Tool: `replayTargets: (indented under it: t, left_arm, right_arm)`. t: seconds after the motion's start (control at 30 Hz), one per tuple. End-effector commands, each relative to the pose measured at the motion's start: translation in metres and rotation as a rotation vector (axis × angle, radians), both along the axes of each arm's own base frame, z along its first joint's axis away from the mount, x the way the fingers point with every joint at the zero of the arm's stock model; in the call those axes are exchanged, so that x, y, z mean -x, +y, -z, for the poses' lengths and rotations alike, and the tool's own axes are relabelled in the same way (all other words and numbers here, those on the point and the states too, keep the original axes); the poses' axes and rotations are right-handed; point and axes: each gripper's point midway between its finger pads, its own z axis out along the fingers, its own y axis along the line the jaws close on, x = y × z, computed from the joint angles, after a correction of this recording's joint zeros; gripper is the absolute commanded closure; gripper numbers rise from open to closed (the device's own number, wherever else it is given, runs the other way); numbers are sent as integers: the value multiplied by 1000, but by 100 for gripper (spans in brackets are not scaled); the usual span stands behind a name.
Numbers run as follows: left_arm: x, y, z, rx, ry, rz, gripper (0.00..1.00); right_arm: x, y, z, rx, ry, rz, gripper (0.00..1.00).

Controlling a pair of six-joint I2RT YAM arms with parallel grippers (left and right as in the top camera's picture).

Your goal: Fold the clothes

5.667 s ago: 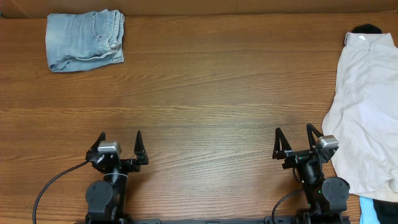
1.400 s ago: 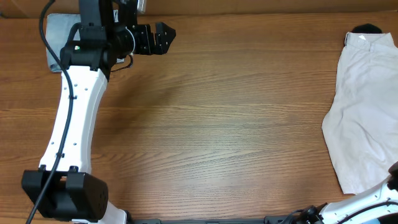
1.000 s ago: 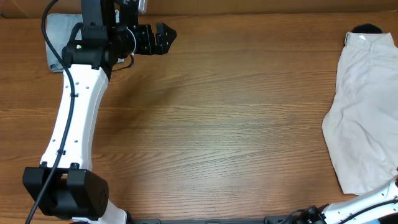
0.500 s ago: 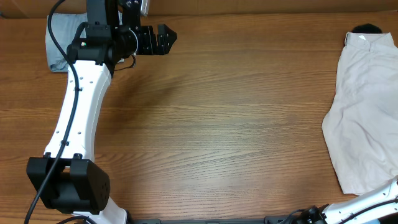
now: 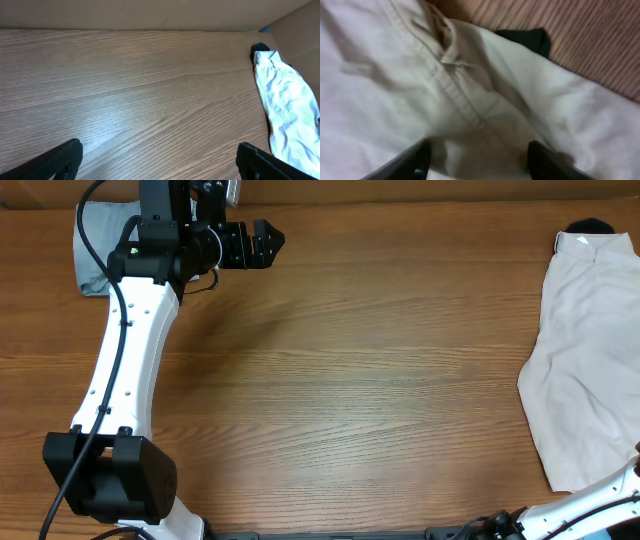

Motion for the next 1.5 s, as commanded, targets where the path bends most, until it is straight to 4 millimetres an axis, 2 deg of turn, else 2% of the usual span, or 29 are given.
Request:
replayTargets:
  t: [0.0, 0.07, 0.17, 0.37, 0.43, 0.53, 0.67, 0.73, 0.83, 0.9, 1.0, 1.1, 1.23, 1.33, 1.47]
  left_arm:
    - [-5, -3, -3, 1, -12, -2, 0]
    - [-5, -2, -3, 1, -14, -2, 0]
    - [-6, -3, -5, 5, -18, -4, 0]
    - [-8, -3, -7, 10, -29, -4, 0]
    - [-8, -3, -7, 11, -28, -3, 0]
    - [-5, -6, -9, 28, -27, 15, 0]
    - [-3, -6, -14, 62, -28, 39, 0]
    - [-2, -3, -15, 81, -26, 46, 0]
    - [-1, 7, -17, 107, -19, 44, 0]
    - [-1, 16, -16, 118, -9, 33, 0]
    - [-1, 33, -13, 107, 2, 5, 0]
    - [0, 53, -8, 77, 4, -16, 0]
    - [5, 86, 4, 32, 43, -74, 0]
    - [13, 116, 17, -42, 80, -115, 0]
    - [21, 147, 30, -136, 118, -171, 0]
  right_arm:
    - [11, -3, 11, -26, 4, 29, 62]
    - [8, -2, 10, -47, -20, 55, 77]
    - [-2, 5, 3, -92, -84, 47, 93]
    - [-25, 34, -24, -159, -183, -22, 96]
    - [-36, 46, -42, -160, -219, -56, 96]
    - [-54, 72, -80, -160, -294, -127, 96]
    - [-73, 122, -139, -129, -356, -239, 96]
    - [-79, 157, -170, -118, -385, -314, 96]
    - [-86, 227, -212, -125, -427, -454, 96]
    - [-85, 275, -232, -130, -433, -552, 96]
    - [-84, 347, -247, -139, -425, -715, 96]
    - [-82, 417, -246, -171, -393, -886, 96]
    - [-66, 510, -224, -213, -283, -1102, 96]
    - [-45, 576, -205, -259, -194, -1242, 96]
    - [-4, 655, -182, -316, -95, -1435, 96]
